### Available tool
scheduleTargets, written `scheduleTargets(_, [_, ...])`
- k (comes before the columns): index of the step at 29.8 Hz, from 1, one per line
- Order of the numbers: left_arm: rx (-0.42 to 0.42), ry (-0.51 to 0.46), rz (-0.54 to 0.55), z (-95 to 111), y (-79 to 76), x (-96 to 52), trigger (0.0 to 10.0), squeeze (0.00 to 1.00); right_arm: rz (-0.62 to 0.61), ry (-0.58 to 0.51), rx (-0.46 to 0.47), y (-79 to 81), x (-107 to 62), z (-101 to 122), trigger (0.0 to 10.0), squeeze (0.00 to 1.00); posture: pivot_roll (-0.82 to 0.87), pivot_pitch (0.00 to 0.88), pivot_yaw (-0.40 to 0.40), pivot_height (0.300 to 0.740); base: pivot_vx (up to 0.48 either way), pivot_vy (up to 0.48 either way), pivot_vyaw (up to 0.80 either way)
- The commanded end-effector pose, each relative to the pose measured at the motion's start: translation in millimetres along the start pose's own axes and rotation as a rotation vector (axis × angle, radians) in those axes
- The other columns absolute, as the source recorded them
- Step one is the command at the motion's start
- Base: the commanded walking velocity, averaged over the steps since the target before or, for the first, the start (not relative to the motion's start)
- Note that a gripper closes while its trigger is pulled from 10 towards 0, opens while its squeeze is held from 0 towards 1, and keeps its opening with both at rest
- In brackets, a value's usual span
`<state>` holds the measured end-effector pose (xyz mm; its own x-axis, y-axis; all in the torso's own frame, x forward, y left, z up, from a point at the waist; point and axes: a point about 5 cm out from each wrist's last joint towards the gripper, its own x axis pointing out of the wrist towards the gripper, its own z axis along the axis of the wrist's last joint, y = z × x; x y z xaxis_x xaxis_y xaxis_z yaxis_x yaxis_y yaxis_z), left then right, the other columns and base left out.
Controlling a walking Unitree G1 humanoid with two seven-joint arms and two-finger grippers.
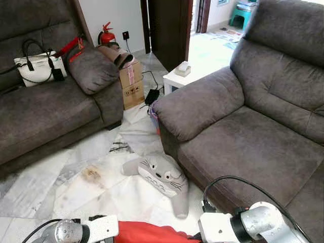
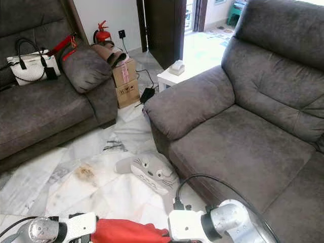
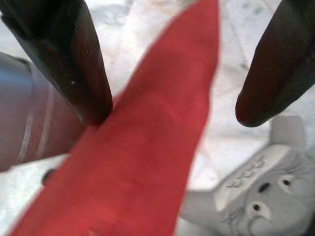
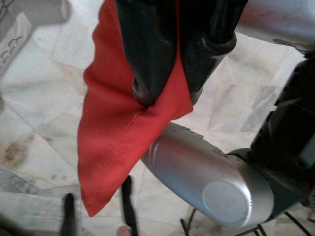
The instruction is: Move the pillow to the sofa from floor
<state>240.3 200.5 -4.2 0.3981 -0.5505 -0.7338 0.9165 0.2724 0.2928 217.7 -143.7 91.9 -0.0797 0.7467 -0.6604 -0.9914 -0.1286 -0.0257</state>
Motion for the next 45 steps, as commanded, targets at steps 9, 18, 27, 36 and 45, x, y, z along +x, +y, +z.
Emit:
scheduleTargets(9, [-0.032, 0.065, -0.008, -16, -13.1, 5.2, 10.0, 0.0, 0.014, -0.096, -0.078, 2.5, -5.4, 24, 10.0, 0.0, 0.03, 0.124, 0.063, 0.74, 0.0, 0.0, 0.0])
scheduleTargets(18, [-0.056, 0.107, -0.005, -23, -15.8, 5.7, 10.0, 0.0, 0.003, -0.108, -0.078, 4.1, -10.4, 25, 10.0, 0.0, 0.02, 0.126, 0.059, 0.74, 0.0, 0.0, 0.0])
scheduleTargets(27, [-0.065, 0.118, 0.019, -25, -14.8, 6.7, 10.0, 0.0, 0.01, -0.11, -0.077, 5.7, -10.8, 26, 10.0, 0.0, 0.02, 0.128, 0.055, 0.74, 0.0, 0.0, 0.0])
scheduleTargets(36, [-0.074, 0.127, 0.002, -25, -19.0, 9.6, 0.0, 0.0, 0.011, -0.107, -0.066, 6.3, -11.1, 24, 10.0, 0.0, 0.02, 0.128, 0.055, 0.74, 0.0, 0.0, 0.0])
scheduleTargets(45, [-0.057, 0.145, -0.027, -26, -22.7, 11.8, 0.0, 0.0, 0.012, -0.105, -0.062, 5.5, -8.1, 22, 10.0, 0.0, 0.02, 0.122, 0.052, 0.74, 0.0, 0.0, 0.0])
